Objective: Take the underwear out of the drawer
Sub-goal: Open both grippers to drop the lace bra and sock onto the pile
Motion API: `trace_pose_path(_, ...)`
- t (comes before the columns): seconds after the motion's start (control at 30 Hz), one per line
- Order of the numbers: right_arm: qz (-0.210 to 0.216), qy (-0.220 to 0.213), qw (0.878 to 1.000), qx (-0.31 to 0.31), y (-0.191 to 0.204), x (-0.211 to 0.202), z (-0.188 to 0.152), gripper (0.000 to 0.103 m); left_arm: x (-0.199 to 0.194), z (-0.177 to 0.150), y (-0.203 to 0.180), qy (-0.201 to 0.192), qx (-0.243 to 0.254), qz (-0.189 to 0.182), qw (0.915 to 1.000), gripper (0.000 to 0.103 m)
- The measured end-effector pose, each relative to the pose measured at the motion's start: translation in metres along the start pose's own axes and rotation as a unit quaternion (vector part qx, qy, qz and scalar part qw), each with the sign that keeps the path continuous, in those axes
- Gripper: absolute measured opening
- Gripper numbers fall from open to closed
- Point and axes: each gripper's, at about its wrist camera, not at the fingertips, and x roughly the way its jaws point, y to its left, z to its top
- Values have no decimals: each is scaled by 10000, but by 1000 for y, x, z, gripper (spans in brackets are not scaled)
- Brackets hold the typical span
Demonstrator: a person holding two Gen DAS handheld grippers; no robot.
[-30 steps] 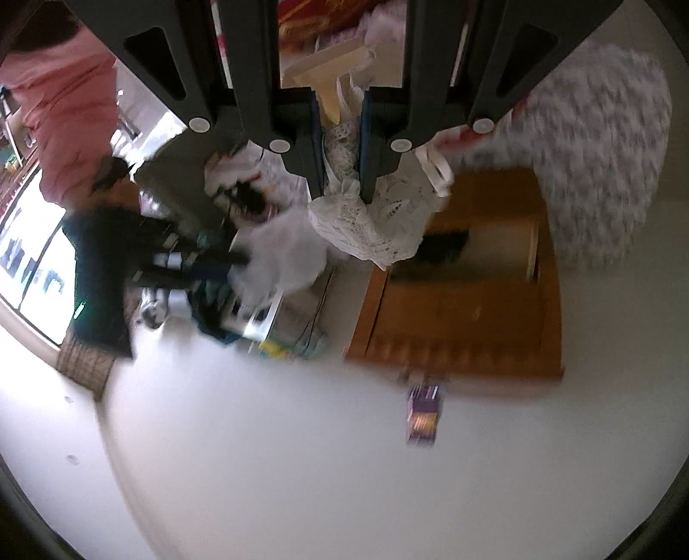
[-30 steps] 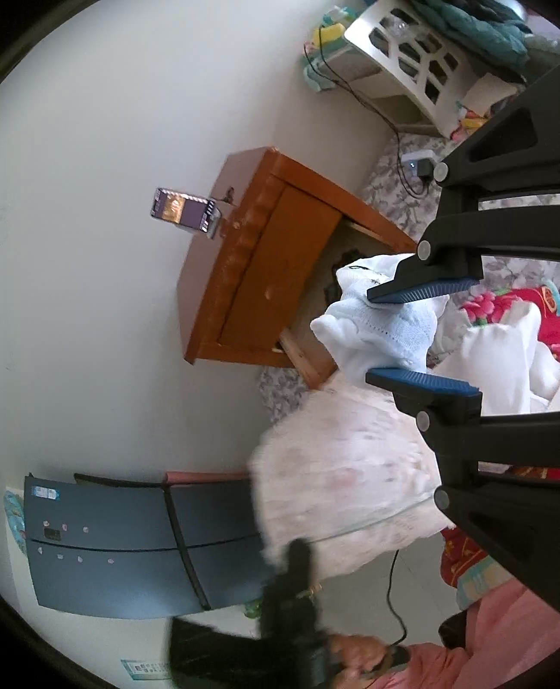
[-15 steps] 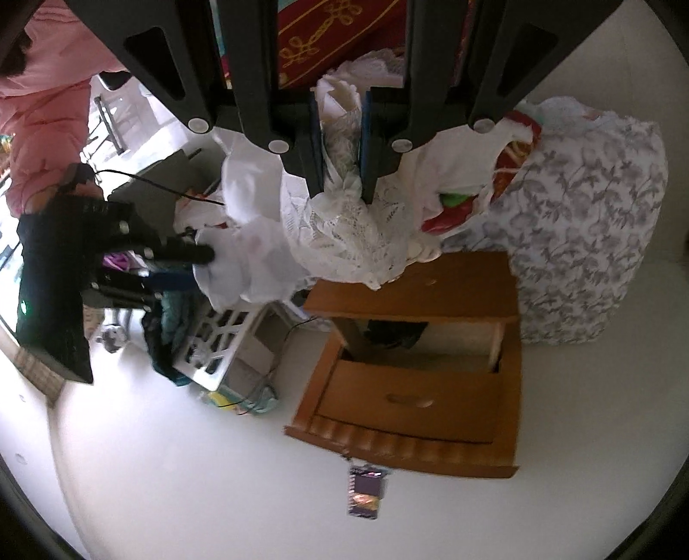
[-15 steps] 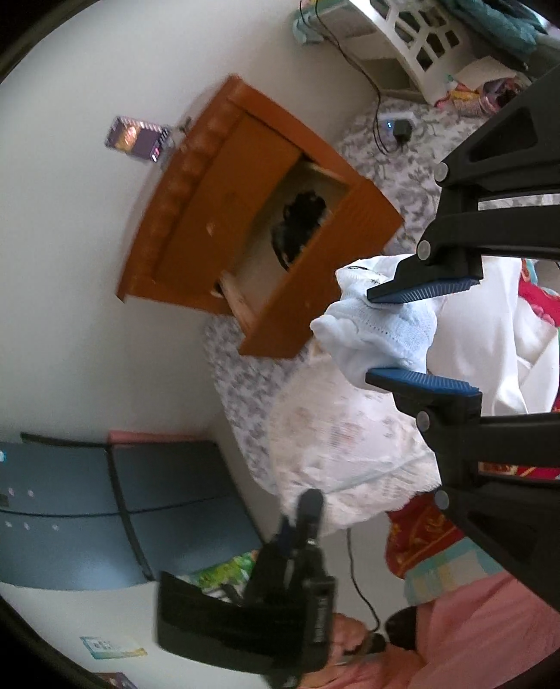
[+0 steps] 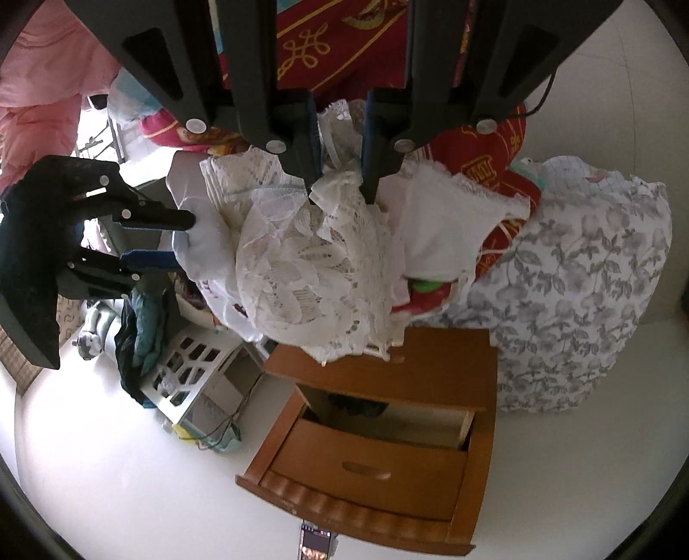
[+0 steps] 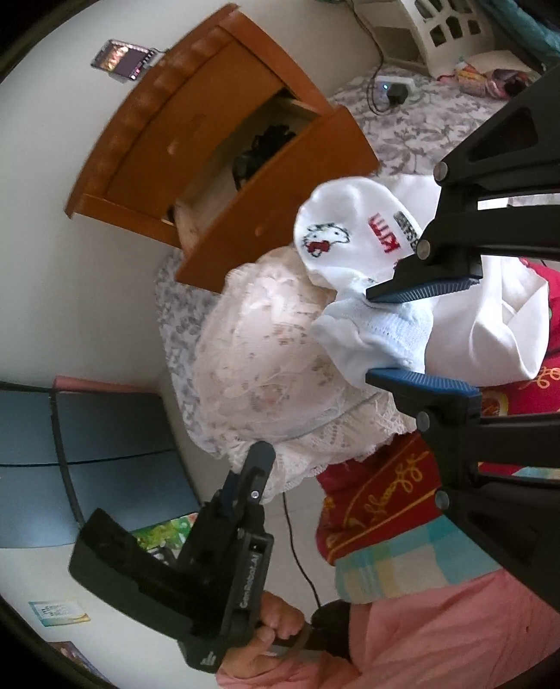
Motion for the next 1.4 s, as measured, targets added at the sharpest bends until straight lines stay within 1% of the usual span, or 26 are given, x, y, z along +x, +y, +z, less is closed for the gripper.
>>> trace_pose_path(0.17,113,10,9999,126,-3,4,-7,36,5,-3,3,123,-64,11,9999,19)
trace_pose_path(0.2,127,-5,9998,155,-3,5,-8,37,3,-3,3,102,-69,14,9999,19)
trace_pose_path(0.3,151,-62,9996,211,-6,2,-6,38,-1,-2,-1,32,50,106,9999,23)
trace_pose_path(0.33,166,-76,9995,242,-6,1,-6,39,-3,-2,-3,10,95,148,9998,26)
trace_pose_path(0.4,283,-78,9989,352,-10,2,-4,47,-4,-1,-4,-3,127,202,9997,31)
trace_pose_path(0.47,284,-54,9988,393,-11,2,-4,53,-6,-1,-2,-26,106,231,9997,35)
trace_pose_path(0.5,253,-49,9989,395,-12,3,-4,53,-7,0,-1,-31,97,240,9997,37)
trace_pose_path(0.63,270,-62,9987,436,-12,2,-4,54,-10,0,-3,-69,147,287,9995,48)
trace_pose_path(0.7,277,-82,9984,485,-13,1,-3,58,-14,1,-6,-124,230,280,9993,53)
trace_pose_path(0.73,286,-93,9983,507,-14,0,-3,58,-15,1,-7,-144,248,281,9992,55)
trace_pose_path(0.83,293,-109,9979,573,-16,-2,-3,60,-22,2,-11,-235,355,317,9986,59)
trace_pose_path(0.93,313,-162,9972,657,-20,-7,-3,65,-27,3,-15,-335,467,421,9975,65)
trace_pose_path(1.0,292,-163,9970,704,-24,-9,-3,69,-29,4,-19,-375,534,486,9967,66)
trace_pose_path(1.13,232,-67,9966,782,-27,-8,-4,72,-28,5,-23,-367,616,545,9959,69)
trace_pose_path(1.23,184,-34,9968,772,-26,-8,-4,77,-27,5,-26,-370,669,627,9951,76)
trace_pose_path(1.37,134,-60,9968,783,-27,-9,-6,88,-29,6,-26,-419,686,726,9941,80)
trace_pose_path(1.4,122,-71,9969,779,-28,-10,-6,89,-29,7,-26,-434,688,742,9939,81)
